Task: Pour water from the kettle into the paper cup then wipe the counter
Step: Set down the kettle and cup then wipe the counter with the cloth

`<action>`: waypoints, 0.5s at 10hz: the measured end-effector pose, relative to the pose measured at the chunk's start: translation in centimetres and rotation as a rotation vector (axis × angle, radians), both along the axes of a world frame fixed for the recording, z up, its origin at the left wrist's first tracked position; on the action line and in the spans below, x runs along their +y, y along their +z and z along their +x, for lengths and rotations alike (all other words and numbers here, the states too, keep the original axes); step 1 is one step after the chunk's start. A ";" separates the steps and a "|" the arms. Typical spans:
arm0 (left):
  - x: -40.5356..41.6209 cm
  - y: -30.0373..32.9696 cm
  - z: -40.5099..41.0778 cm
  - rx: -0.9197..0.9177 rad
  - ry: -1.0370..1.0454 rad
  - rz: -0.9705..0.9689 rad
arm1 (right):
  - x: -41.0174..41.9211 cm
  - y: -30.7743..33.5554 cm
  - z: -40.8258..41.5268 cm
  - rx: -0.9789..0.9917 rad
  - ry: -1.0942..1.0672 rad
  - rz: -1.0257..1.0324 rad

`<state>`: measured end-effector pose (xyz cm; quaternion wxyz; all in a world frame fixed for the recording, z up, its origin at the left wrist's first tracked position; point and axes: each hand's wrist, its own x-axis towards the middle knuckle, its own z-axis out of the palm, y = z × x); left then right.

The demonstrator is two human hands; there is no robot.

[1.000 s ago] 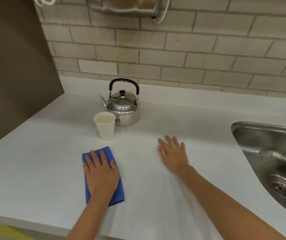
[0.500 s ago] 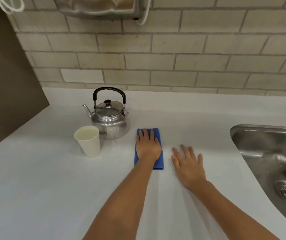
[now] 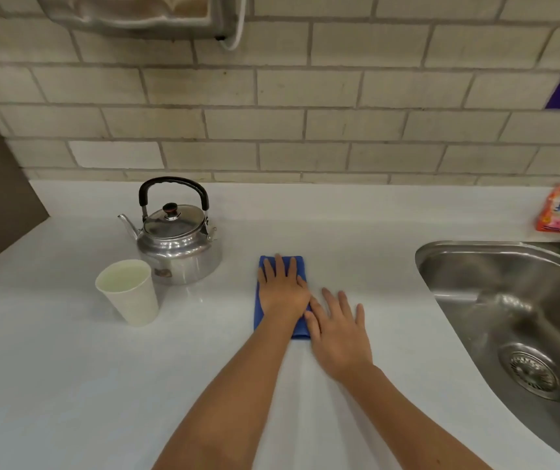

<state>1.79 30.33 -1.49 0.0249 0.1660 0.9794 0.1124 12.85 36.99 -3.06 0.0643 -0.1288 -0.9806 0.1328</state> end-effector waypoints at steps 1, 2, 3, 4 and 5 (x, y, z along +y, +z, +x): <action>-1.6 -0.3 0.5 0.037 -0.019 0.053 | 0.1 -0.1 -0.1 0.005 -0.008 -0.003; -7.2 -1.0 3.1 0.124 0.061 0.119 | 0.1 0.1 0.0 -0.017 -0.010 0.030; -13.0 -2.0 5.6 0.130 0.198 0.112 | -0.2 0.5 0.2 -0.033 -0.011 0.030; -12.9 -1.4 5.3 0.099 0.236 0.071 | -0.4 0.7 0.3 -0.052 -0.014 0.037; -9.7 0.2 3.3 0.048 0.208 0.037 | -0.4 0.9 0.1 -0.068 -0.031 0.044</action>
